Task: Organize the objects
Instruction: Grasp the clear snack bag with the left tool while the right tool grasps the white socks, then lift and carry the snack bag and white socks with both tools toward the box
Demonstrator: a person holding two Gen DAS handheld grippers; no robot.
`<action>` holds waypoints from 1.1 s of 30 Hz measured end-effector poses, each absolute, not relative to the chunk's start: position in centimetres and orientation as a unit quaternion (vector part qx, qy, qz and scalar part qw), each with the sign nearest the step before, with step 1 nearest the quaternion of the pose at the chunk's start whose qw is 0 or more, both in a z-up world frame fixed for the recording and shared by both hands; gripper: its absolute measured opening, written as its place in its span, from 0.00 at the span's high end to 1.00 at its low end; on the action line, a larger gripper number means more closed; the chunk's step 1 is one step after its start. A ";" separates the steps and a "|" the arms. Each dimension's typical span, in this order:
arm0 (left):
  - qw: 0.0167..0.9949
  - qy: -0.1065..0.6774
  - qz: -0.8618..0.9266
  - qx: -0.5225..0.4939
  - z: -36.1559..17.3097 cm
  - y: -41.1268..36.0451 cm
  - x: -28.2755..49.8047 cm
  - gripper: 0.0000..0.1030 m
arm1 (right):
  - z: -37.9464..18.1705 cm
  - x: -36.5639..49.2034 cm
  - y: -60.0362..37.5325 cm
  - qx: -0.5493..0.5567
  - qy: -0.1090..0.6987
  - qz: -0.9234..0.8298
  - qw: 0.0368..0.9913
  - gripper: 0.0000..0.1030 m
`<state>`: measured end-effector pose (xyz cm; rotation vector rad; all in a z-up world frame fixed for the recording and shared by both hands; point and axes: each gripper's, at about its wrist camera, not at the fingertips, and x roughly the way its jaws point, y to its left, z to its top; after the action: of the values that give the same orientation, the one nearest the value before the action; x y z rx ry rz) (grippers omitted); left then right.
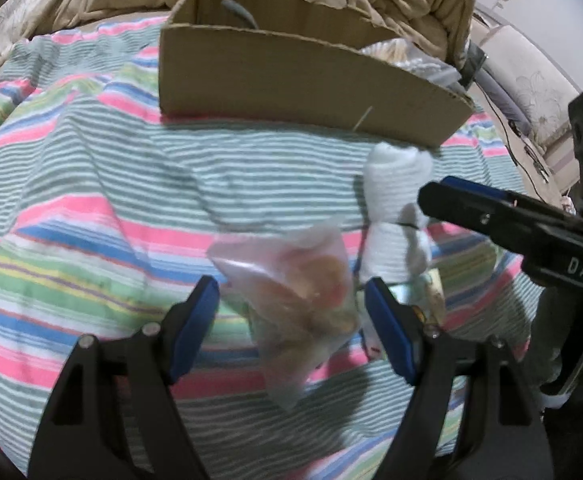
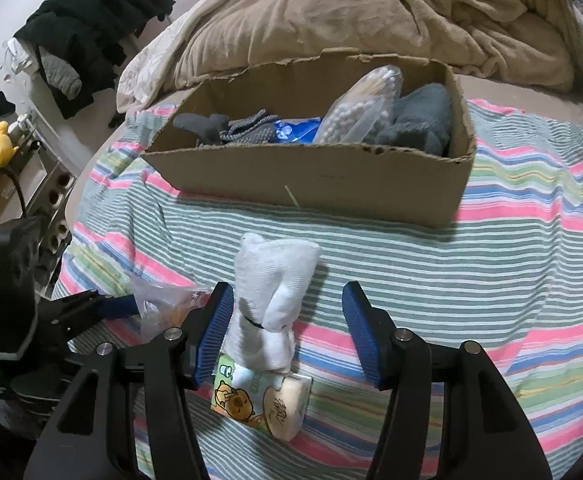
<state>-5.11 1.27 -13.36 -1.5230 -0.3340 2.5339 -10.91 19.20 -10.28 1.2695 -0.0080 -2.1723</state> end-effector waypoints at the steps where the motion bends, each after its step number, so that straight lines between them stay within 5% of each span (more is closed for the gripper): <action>1: 0.087 -0.112 0.851 -0.506 -13.5 1.3 -5.1 0.27 | -10.4 -10.9 19.0 0.481 -0.002 -0.820 0.310 0.42; 9: 0.092 -0.118 0.854 -0.499 -14.1 1.3 -5.4 0.46 | -12.4 -11.3 17.3 0.497 0.008 -0.806 0.320 0.42; 11: 0.100 -0.124 0.853 -0.497 -14.0 1.1 -5.5 0.51 | -12.7 -11.3 17.2 0.496 0.015 -0.808 0.319 0.50; 12: 0.101 -0.128 0.853 -0.497 -13.9 0.9 -5.5 0.52 | -12.7 -11.4 17.2 0.497 0.015 -0.806 0.321 0.61; 33: 0.110 -0.124 0.887 -0.430 -7.3 -0.7 -4.2 0.56 | -5.9 -9.1 17.9 0.406 0.018 -0.843 0.353 0.62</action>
<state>-4.19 -0.69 -7.29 -1.2635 -0.3651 2.6075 -9.12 17.86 -5.92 1.0507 0.0469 -2.1801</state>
